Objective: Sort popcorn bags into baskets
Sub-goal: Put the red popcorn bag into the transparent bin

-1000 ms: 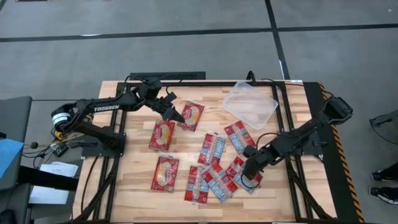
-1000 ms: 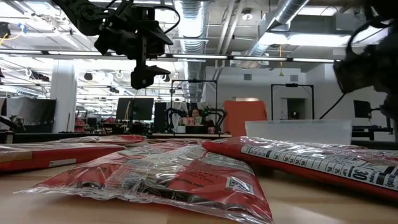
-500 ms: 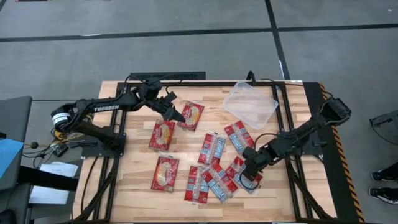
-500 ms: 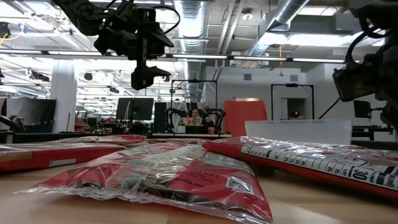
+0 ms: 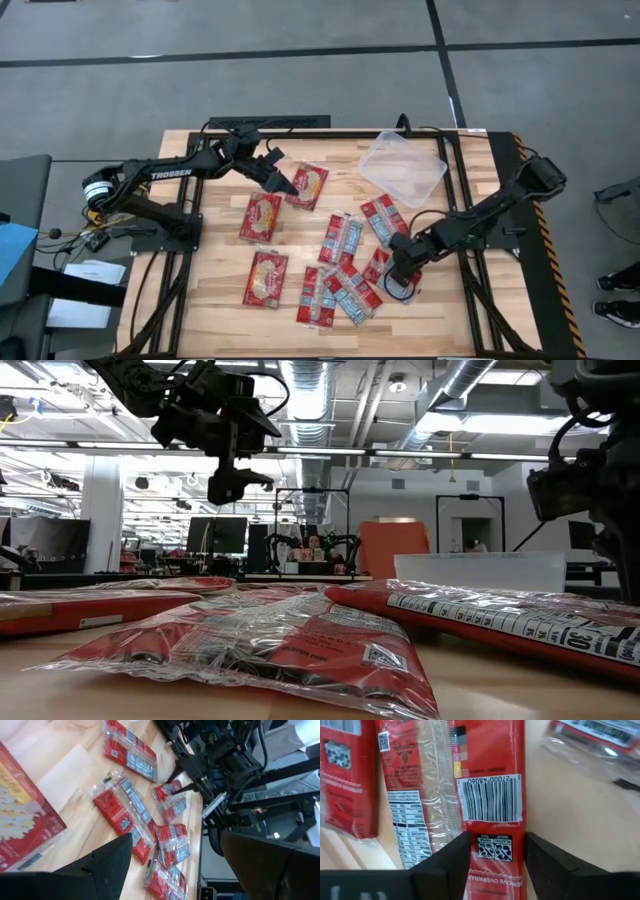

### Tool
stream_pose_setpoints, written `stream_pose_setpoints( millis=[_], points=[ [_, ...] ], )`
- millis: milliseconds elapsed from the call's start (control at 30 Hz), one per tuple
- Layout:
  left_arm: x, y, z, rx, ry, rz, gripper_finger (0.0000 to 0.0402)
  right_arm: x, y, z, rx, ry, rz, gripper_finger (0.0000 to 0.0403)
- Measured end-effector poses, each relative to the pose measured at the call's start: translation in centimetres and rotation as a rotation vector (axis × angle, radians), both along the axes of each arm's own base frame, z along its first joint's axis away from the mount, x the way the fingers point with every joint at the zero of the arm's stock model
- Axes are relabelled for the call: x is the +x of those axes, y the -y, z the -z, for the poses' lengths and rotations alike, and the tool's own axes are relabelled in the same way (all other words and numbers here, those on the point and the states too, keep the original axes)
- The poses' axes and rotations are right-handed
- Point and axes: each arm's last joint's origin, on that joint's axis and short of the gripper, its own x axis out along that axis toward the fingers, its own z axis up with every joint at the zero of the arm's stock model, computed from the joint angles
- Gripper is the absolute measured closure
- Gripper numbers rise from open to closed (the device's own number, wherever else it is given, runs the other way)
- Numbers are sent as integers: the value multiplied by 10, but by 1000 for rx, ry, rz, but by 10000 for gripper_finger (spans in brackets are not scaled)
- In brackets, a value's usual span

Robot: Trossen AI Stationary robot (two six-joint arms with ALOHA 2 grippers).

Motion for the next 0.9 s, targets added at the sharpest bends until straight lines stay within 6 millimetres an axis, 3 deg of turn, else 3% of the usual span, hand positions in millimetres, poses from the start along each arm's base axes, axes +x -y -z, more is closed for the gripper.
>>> stream_pose_setpoints(
  millis=[367,533,667,767,900],
  points=[
    [0,-2,1,38,-12,-57,109,3,2,1,70,-20,-22,383],
    [0,-2,1,45,-17,-77,109,2,10,-10,115,1,51,390],
    [0,-3,1,29,-22,-88,109,3,20,-36,169,85,154,398],
    [0,-3,1,31,-25,-99,109,7,31,-65,217,209,213,396],
    [0,-3,1,31,-26,-102,109,8,58,-108,145,382,396,399]
  ],
)
